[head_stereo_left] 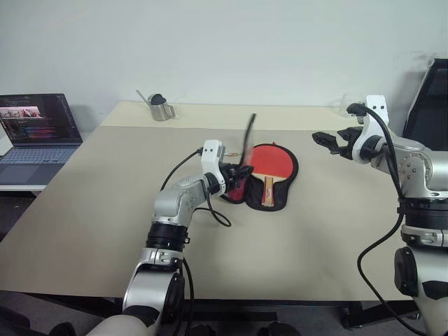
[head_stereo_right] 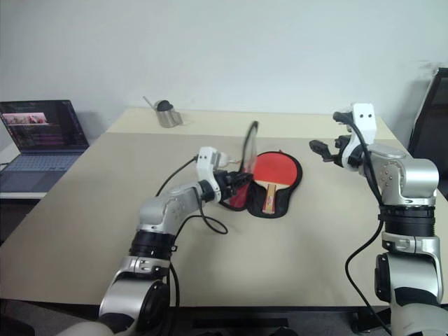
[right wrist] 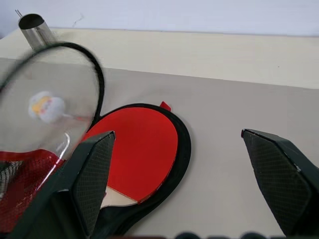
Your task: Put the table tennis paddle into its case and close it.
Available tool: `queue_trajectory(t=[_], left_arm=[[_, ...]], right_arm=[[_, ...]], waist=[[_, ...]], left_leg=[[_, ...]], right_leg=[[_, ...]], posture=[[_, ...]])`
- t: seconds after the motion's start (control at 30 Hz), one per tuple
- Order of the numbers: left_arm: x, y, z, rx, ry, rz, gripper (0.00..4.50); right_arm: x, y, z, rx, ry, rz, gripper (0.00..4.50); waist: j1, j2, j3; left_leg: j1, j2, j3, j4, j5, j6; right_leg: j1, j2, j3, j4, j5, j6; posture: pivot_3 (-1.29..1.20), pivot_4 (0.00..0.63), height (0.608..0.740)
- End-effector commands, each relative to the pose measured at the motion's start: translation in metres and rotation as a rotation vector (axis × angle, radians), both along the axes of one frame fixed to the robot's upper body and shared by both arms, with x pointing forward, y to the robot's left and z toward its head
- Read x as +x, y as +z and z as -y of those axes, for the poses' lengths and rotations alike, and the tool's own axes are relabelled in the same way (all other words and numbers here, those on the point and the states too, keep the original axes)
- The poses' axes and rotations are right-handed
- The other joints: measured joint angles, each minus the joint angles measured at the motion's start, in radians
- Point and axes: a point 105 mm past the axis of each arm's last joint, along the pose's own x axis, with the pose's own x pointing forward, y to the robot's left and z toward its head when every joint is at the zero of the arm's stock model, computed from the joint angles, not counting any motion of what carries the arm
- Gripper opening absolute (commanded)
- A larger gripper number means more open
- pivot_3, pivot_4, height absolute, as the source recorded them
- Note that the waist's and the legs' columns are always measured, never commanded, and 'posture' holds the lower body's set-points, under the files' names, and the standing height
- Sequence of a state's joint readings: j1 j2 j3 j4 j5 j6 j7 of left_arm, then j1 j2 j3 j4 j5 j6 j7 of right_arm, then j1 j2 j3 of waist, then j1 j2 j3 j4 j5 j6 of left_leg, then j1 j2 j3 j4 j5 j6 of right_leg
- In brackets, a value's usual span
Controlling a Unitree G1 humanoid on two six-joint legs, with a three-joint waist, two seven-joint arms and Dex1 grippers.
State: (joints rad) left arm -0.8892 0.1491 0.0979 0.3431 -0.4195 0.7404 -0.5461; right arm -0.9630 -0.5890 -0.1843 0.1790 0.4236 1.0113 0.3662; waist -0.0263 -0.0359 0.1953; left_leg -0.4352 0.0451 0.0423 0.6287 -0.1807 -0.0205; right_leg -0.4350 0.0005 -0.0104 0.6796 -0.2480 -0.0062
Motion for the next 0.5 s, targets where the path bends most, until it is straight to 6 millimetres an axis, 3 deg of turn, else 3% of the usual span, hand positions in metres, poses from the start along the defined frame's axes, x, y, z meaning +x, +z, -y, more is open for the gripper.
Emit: queue_trajectory(t=[0.03,0.13,0.43,0.5], left_arm=[[-0.013,0.047,0.019,-0.11,-0.139,0.1,2.33],[-0.018,0.056,0.037,-0.117,-0.214,0.107,2.33],[-0.015,0.033,0.072,-0.166,-0.181,0.045,2.33],[-0.023,0.04,0.075,-0.215,-0.226,0.07,2.33]], right_arm=[[-0.001,0.025,0.002,-0.007,0.002,0.087,4.5],[-0.001,0.031,0.002,-0.014,0.005,0.105,4.5],[-0.001,0.047,0.014,-0.043,-0.022,0.146,4.5],[-0.002,0.048,0.015,-0.044,-0.024,0.147,4.5]], waist=[[-0.001,0.0,0.0],[-0.001,0.0,0.0],[-0.004,0.0,0.0],[-0.005,0.0,0.0]], left_leg=[[0.0,0.0,0.0,0.0,0.0,0.0],[0.0,0.0,0.001,0.0,0.0,0.0],[0.0,0.0,0.001,0.0,0.0,0.0],[0.001,0.0,0.002,0.0,0.0,0.0]], right_leg=[[0.0,0.0,0.0,0.0,0.0,0.0],[0.0,0.0,0.0,0.0,0.0,0.0],[0.0,0.001,0.001,0.0,0.0,0.0],[0.0,0.001,0.001,0.0,0.0,0.0]], posture=[[0.0,0.15,0.74],[0.0,0.15,0.74],[0.0,0.15,0.74],[0.0,0.15,0.74]])
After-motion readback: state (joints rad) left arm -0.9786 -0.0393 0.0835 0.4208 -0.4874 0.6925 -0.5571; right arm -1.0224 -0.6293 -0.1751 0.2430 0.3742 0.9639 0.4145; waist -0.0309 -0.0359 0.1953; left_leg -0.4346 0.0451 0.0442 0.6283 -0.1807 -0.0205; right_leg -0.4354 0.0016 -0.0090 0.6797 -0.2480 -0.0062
